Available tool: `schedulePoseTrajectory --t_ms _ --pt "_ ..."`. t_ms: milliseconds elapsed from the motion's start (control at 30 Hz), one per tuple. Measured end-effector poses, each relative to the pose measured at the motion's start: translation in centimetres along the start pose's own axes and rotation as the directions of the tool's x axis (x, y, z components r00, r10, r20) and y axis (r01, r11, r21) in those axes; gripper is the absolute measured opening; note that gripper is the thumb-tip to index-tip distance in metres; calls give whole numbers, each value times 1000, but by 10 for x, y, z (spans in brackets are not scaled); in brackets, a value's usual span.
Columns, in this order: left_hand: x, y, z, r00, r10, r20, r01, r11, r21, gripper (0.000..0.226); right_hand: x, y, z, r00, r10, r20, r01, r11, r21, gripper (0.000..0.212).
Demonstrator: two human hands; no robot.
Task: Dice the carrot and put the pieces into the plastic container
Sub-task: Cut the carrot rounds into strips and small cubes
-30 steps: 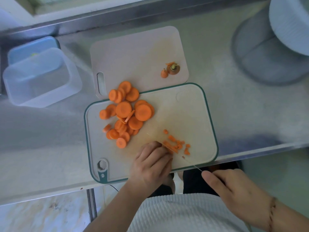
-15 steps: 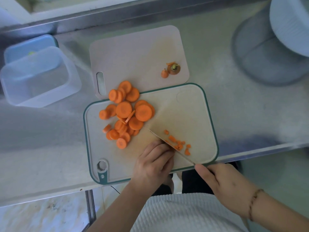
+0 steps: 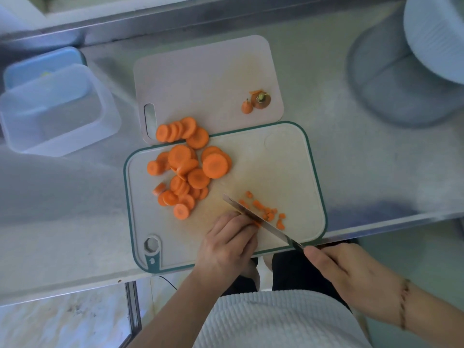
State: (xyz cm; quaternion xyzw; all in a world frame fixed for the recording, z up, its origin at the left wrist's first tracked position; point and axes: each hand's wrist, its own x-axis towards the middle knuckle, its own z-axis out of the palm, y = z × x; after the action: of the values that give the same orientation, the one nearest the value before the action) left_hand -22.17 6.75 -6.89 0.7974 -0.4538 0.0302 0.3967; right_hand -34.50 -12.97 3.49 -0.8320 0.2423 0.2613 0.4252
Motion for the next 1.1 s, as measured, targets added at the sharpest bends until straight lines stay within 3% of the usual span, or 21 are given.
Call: schedulePoseTrajectory --t_ms 233,667,867,1100 --pt "2 0 -1 1000 -14 -2 14 1000 -14 10 14 -13 11 998 18 55 -16 999 -38 69" --pt "-1 -1 -3 999 -20 -33 20 1000 4 8 2 -24 -7 997 -16 79 13 999 40 50" --pt "2 1 -4 999 -18 -46 19 1000 16 12 1 -12 3 996 40 84 -40 999 2 61" --pt "2 1 -4 998 -41 -48 41 999 -5 12 24 -25 6 993 30 116 -36 998 45 59"
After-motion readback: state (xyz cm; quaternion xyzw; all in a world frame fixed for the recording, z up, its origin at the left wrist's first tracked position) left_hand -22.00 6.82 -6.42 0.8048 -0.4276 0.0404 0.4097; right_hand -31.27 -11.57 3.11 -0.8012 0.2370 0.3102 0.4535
